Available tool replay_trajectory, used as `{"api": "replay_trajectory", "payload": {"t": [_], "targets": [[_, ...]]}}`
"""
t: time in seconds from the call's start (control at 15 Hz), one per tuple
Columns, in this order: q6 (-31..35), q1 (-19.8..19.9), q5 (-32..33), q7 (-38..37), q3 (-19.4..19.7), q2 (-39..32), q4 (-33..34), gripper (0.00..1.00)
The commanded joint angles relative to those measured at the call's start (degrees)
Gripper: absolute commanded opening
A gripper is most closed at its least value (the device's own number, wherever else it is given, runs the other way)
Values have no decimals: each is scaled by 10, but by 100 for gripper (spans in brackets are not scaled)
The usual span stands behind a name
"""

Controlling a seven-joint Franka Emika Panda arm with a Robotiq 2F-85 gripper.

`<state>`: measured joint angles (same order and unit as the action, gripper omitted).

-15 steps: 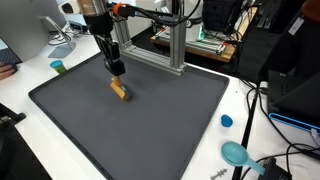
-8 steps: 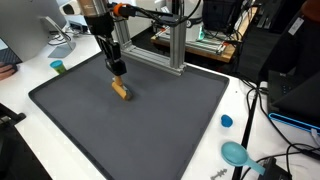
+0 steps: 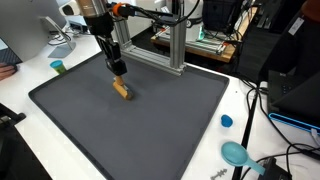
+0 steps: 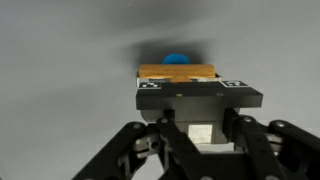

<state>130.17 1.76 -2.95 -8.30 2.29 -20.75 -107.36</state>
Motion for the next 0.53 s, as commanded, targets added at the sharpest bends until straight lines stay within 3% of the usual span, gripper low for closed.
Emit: {"api": "replay_trajectory", "payload": {"t": [0.0,0.07,0.47], "targets": [[-1,-1,-1,1,1,0,1,47],[-1,-1,0,1,1,0,1,22],[-29,-1,0,25,-5,-7,1,22]]}}
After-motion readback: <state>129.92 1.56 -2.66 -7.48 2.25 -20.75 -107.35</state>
